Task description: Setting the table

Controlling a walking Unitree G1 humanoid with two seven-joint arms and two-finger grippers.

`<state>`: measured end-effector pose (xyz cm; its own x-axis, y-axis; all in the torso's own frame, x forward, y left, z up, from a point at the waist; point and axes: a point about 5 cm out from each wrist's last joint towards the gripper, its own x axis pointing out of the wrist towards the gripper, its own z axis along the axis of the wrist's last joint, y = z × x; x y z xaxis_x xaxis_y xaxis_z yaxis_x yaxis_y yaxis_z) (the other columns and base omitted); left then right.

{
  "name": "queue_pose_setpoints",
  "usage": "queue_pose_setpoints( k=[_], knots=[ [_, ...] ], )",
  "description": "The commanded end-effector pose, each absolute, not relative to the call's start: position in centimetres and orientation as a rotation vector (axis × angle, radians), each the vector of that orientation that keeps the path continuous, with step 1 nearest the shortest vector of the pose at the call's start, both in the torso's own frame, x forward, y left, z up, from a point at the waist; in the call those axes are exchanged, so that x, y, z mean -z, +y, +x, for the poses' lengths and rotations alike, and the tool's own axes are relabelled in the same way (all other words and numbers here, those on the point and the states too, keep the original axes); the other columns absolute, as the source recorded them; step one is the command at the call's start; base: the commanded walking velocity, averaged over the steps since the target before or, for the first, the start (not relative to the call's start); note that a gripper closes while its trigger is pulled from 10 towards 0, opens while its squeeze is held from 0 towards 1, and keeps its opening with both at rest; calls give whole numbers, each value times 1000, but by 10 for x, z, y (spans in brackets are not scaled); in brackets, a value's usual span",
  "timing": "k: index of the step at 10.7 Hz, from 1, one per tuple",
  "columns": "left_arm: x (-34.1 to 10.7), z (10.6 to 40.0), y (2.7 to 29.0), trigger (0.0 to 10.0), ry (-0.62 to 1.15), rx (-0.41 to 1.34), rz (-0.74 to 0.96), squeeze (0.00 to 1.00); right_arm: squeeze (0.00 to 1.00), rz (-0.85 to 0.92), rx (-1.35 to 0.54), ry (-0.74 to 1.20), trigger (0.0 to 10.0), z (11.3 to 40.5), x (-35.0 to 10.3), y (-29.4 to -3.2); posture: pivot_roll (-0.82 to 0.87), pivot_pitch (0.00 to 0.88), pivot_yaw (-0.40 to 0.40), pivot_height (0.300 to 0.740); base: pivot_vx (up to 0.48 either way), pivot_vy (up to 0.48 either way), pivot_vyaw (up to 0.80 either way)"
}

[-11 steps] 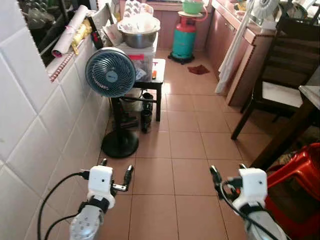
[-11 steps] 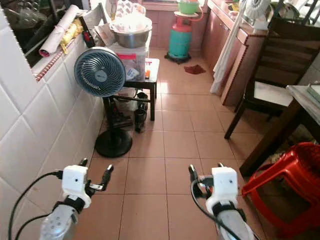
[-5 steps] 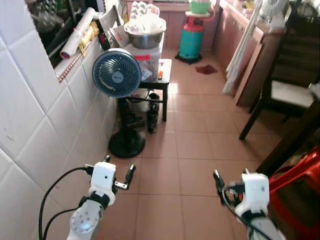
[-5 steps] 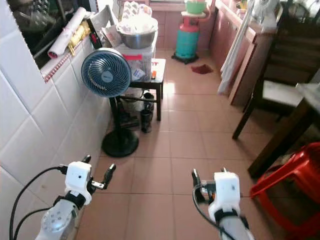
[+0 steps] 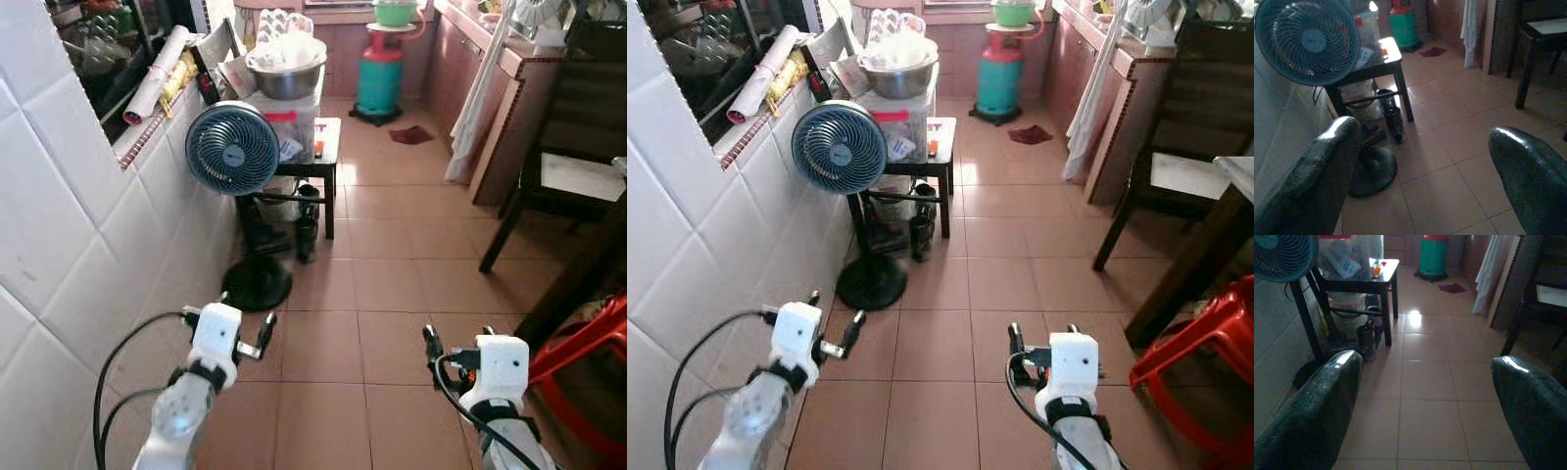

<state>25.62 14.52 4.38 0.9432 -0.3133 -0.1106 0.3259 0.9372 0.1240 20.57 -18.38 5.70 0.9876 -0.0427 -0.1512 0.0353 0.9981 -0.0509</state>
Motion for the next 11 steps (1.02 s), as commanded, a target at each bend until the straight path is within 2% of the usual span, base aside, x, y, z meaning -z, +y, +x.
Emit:
queue_pose_setpoints(
  k=[1,5,11],
  knots=[
    [-44,258,143,10000,88,348,157,0,0,-50,55,150,10000,204,-57,-186,-32,0,63,740,0,0,0],
    [-43,258,154,10000,95,272,112,0,0,-46,40,154,10000,207,-56,-185,-1,0,37,740,0,0,-745],
    [-43,259,152,10000,71,253,80,0,0,-61,15,155,10000,206,-57,-184,-5,0,30,740,0,0,-800]
  ],
)
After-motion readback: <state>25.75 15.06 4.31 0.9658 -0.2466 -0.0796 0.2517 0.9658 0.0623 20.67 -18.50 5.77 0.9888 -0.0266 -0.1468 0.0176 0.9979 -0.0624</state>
